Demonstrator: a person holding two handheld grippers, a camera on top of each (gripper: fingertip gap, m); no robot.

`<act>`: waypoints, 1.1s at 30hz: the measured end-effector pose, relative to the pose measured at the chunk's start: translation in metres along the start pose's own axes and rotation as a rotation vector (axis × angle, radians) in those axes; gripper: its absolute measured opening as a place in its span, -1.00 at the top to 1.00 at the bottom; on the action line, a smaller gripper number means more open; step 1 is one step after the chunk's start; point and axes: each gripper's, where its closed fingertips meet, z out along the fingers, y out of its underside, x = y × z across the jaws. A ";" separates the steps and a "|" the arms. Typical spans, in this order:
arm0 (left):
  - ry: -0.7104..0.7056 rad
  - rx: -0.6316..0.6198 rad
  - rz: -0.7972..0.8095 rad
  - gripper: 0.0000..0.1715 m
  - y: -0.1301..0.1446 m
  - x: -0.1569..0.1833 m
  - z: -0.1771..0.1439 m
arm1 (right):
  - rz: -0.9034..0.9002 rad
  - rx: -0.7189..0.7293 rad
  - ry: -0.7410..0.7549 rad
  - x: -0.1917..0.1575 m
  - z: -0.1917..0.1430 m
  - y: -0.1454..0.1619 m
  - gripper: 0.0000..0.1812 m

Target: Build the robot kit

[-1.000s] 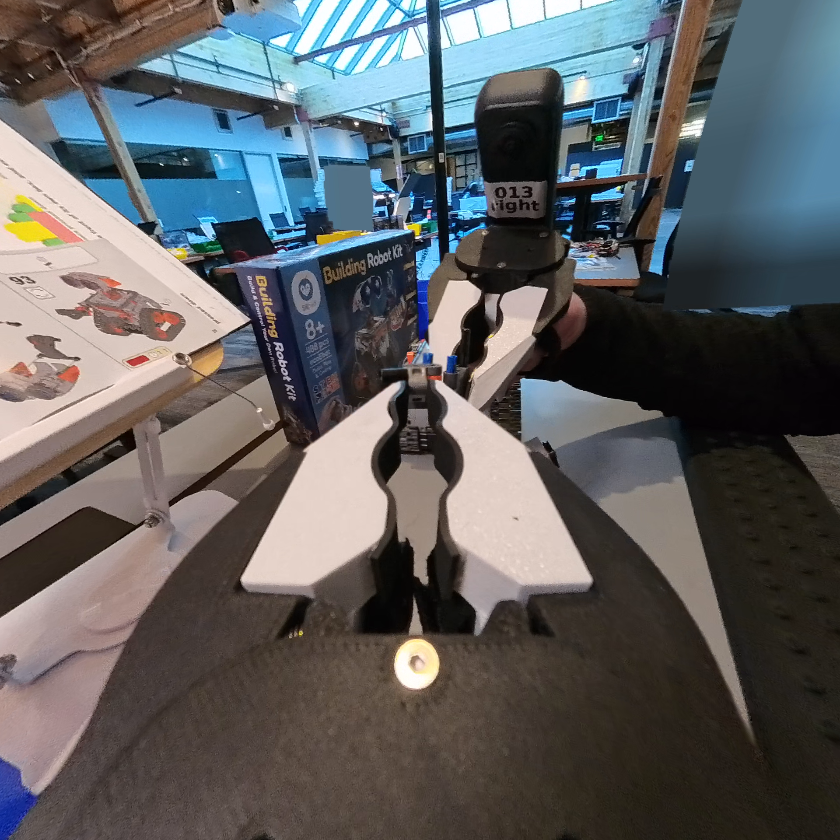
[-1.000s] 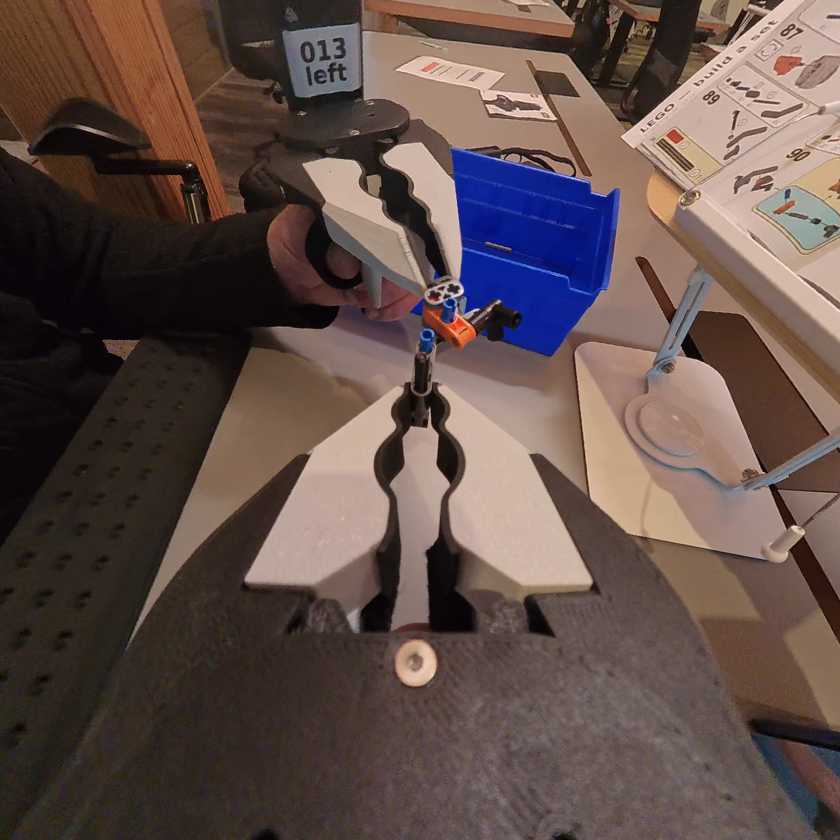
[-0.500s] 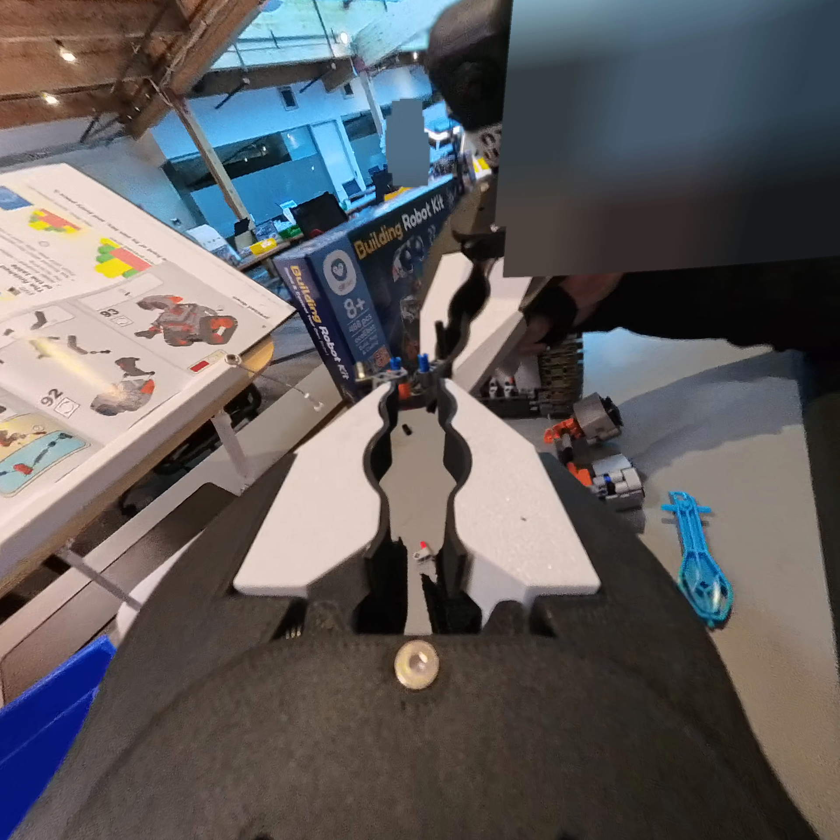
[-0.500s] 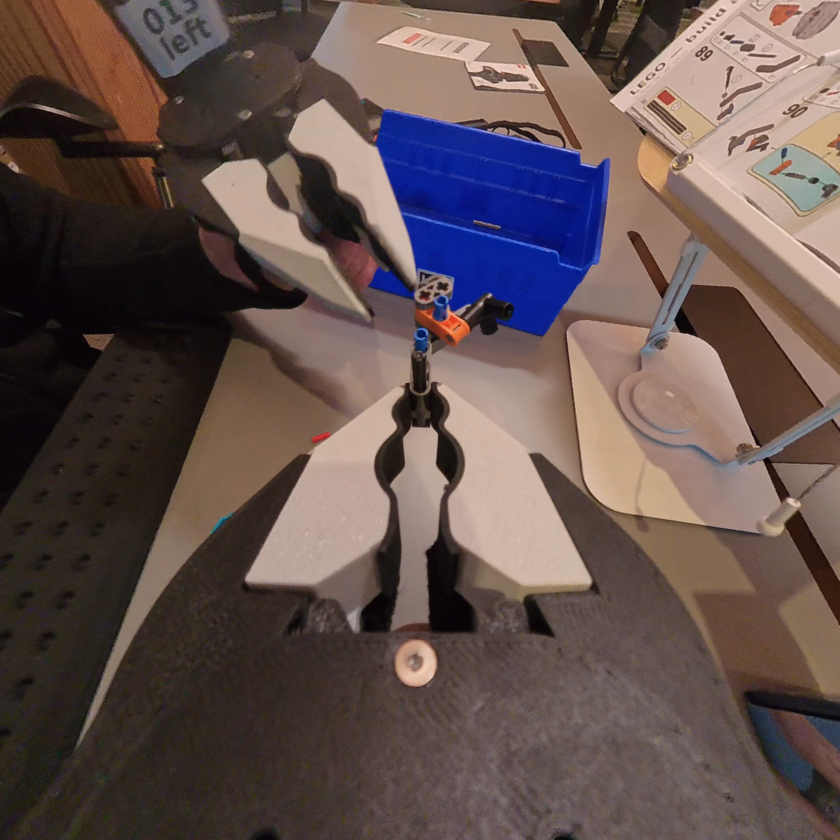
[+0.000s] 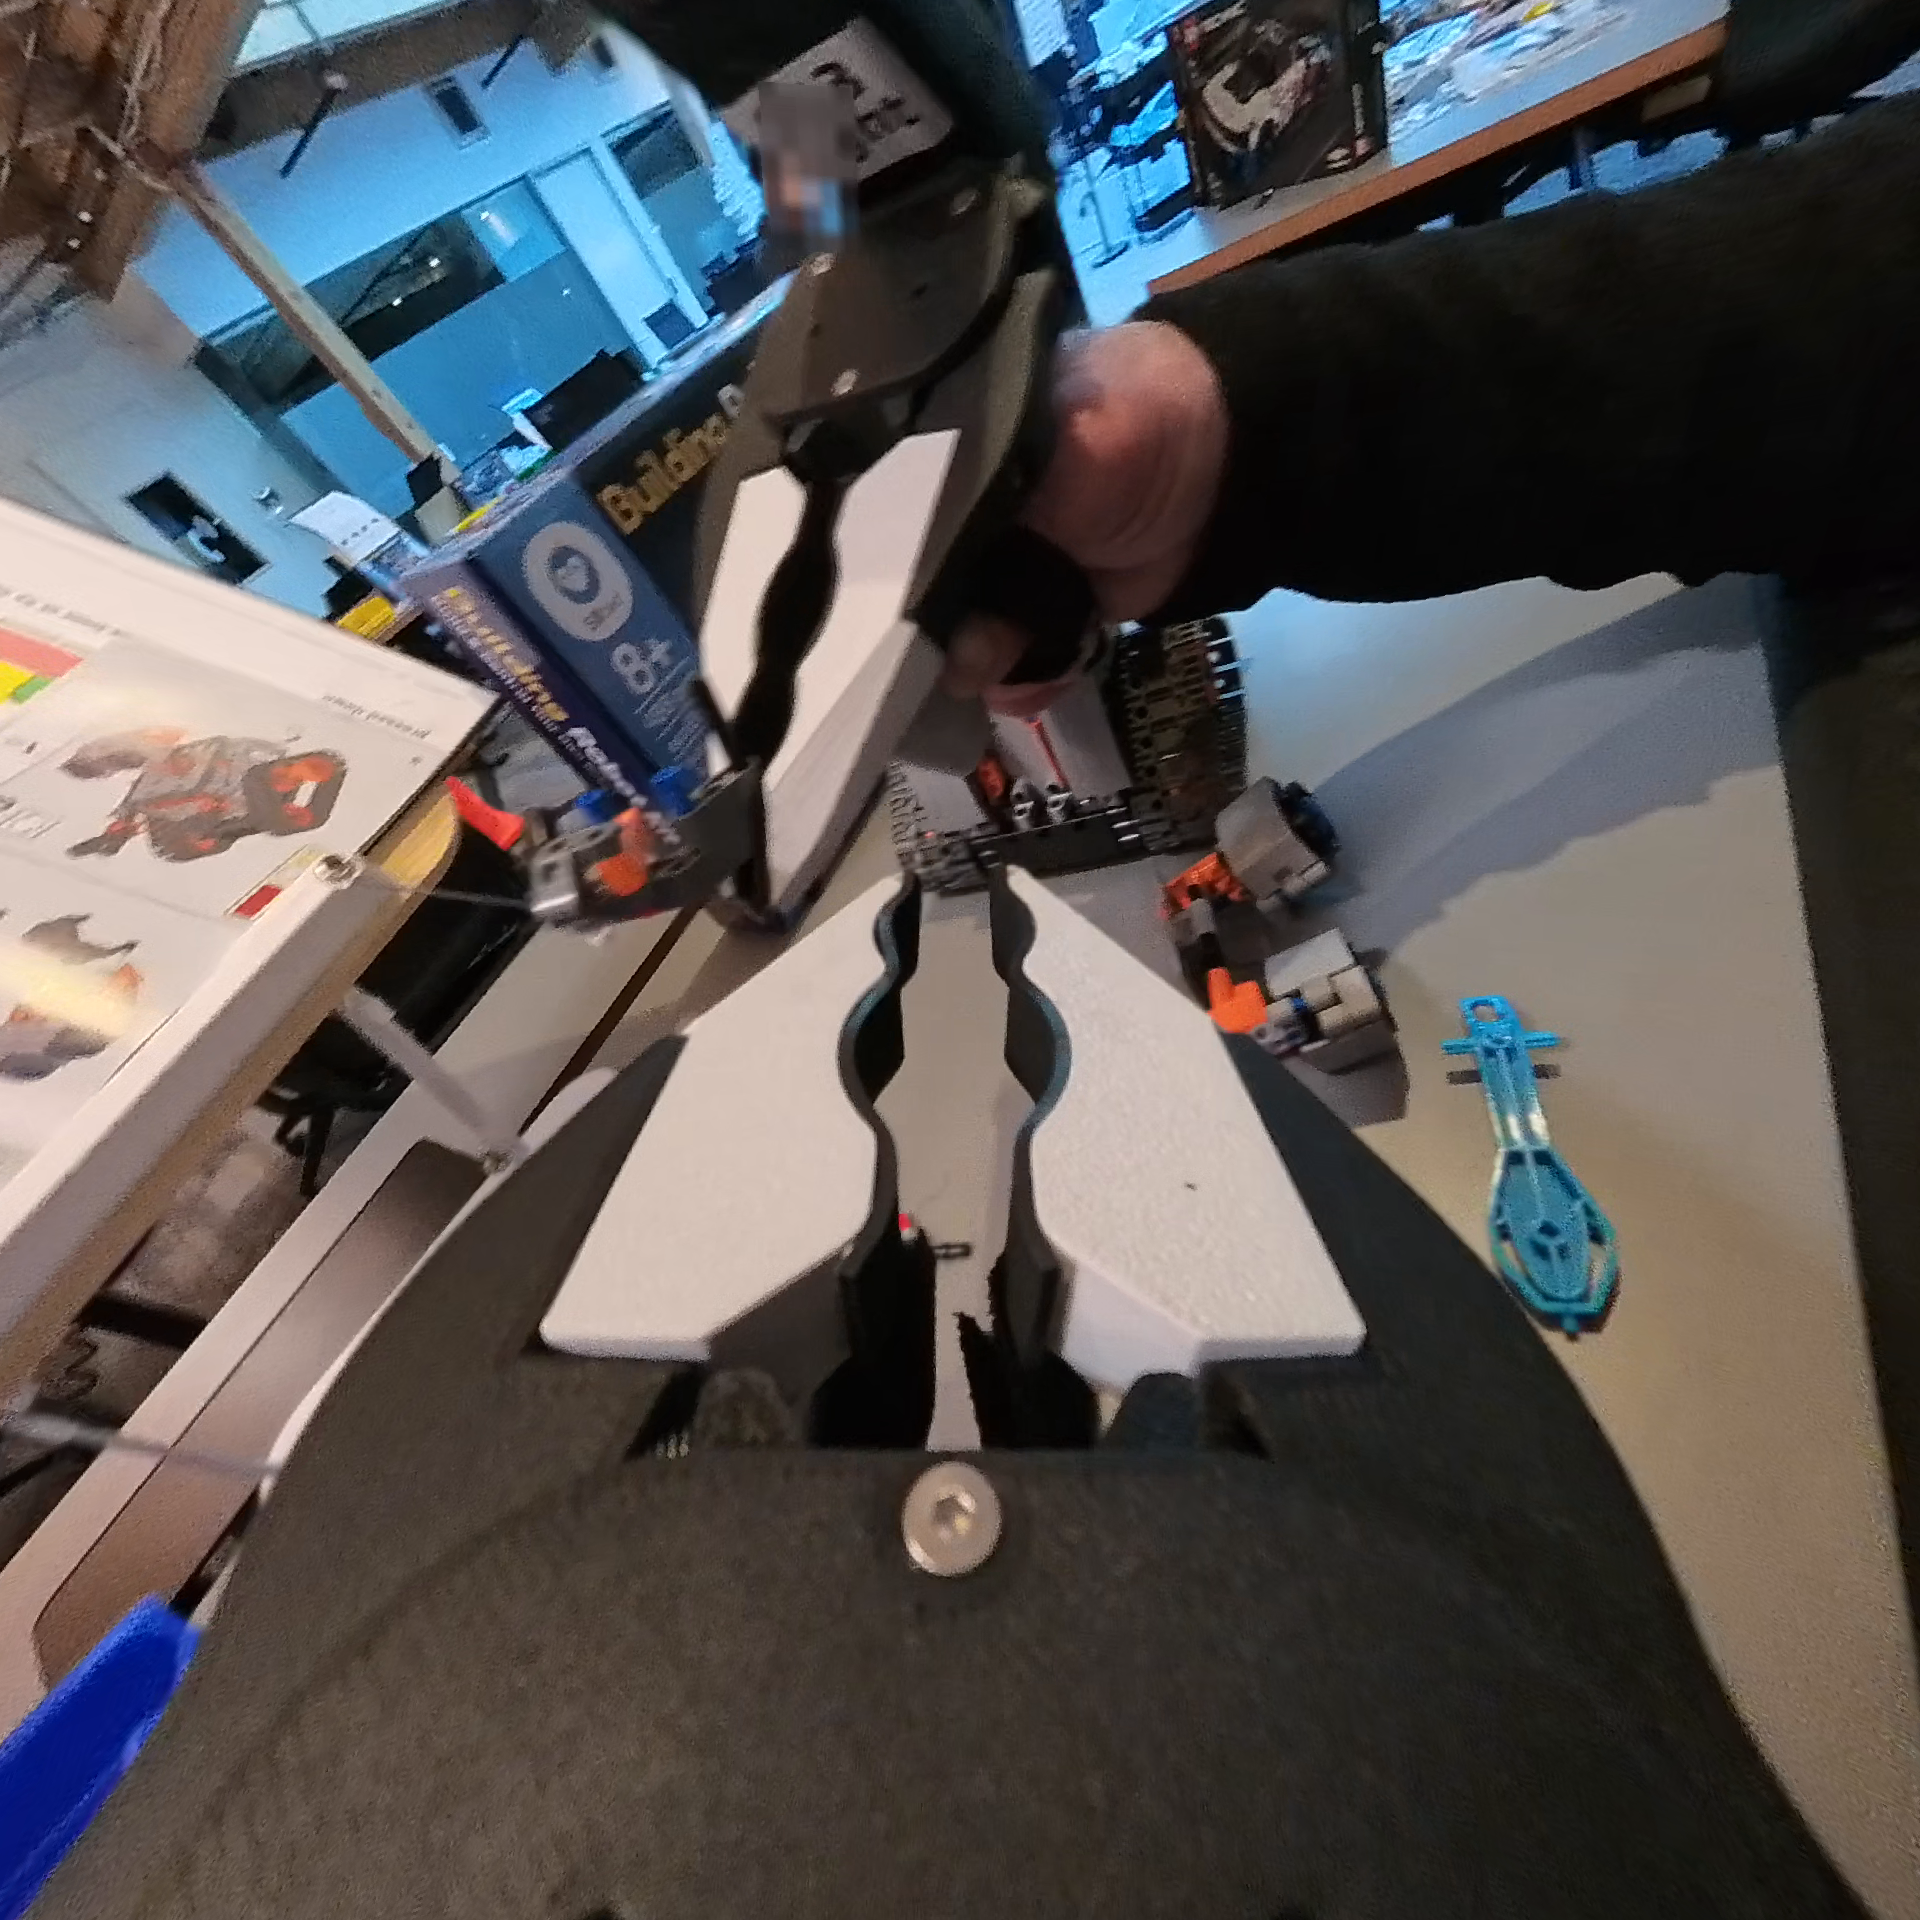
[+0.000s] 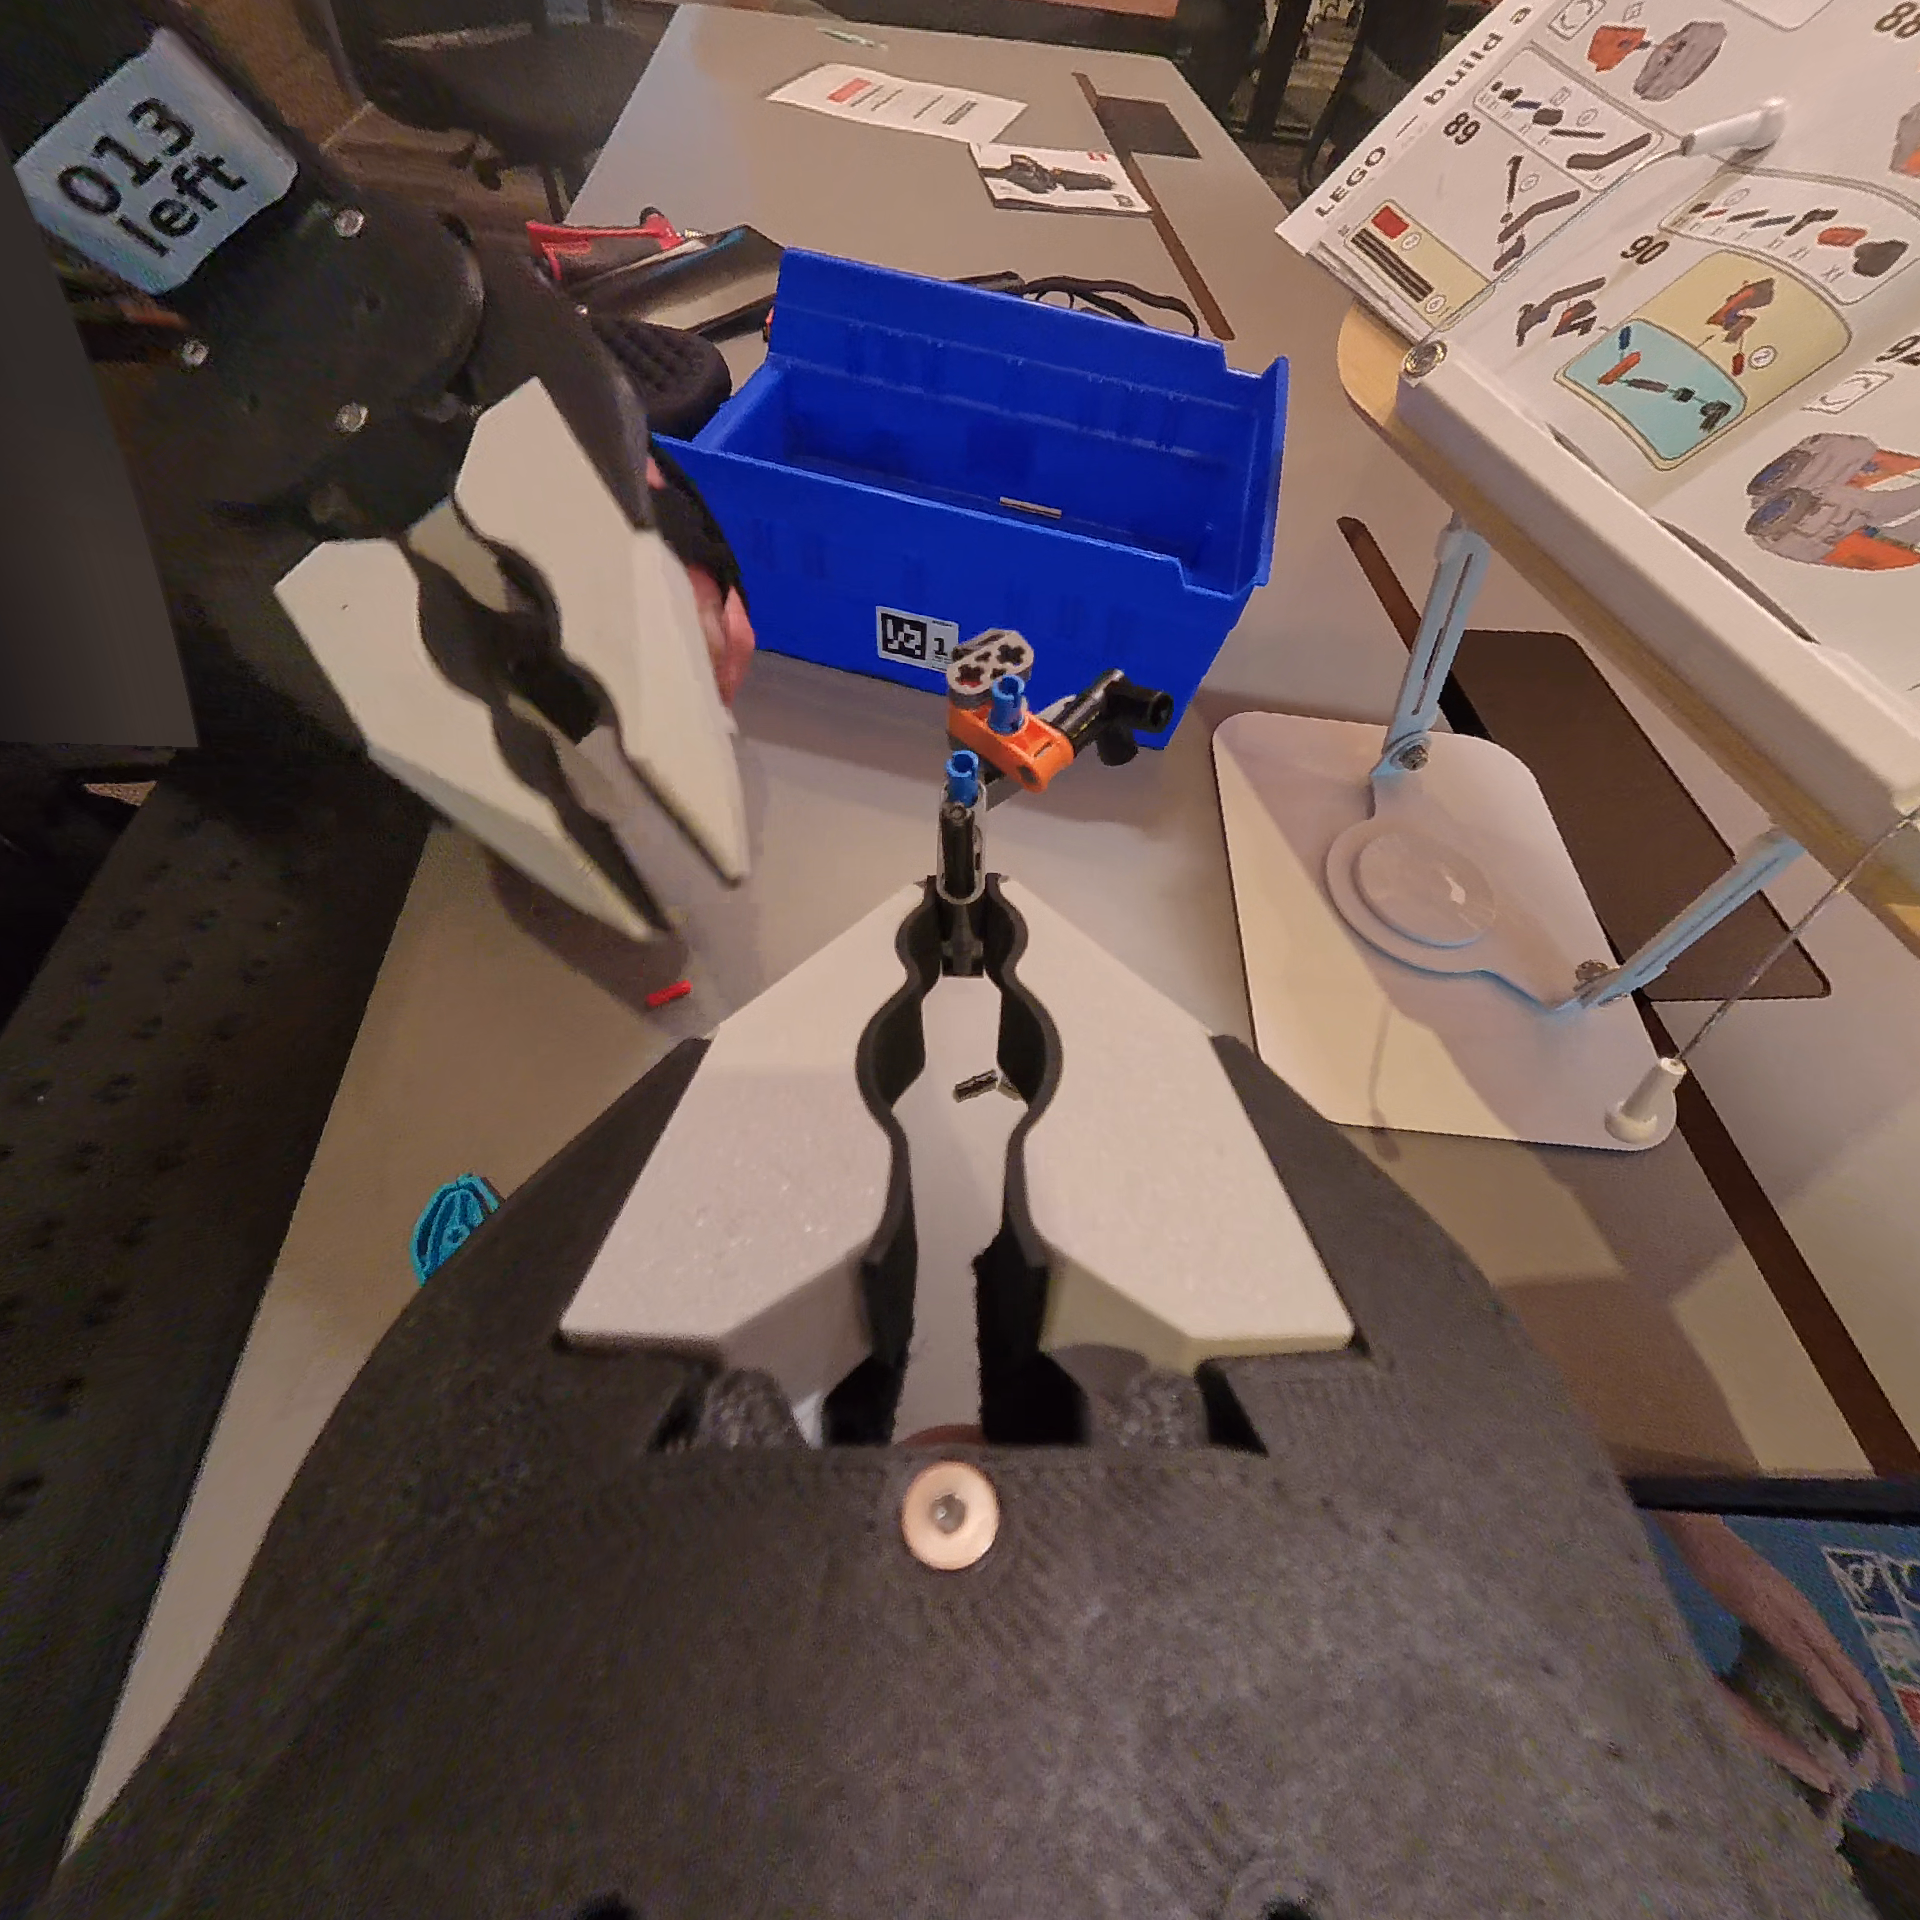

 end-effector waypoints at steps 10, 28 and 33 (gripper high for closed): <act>-0.095 0.068 -0.281 0.85 0.009 -0.058 -0.034 | -0.017 -0.012 0.029 0.002 0.001 0.000 0.94; -0.109 -0.037 -0.236 0.75 0.032 -0.047 -0.012 | -0.030 -0.027 0.054 -0.004 0.013 -0.001 0.94; -0.166 0.036 -0.246 0.72 0.023 -0.058 -0.020 | 0.022 0.020 0.009 -0.012 0.021 -0.005 0.94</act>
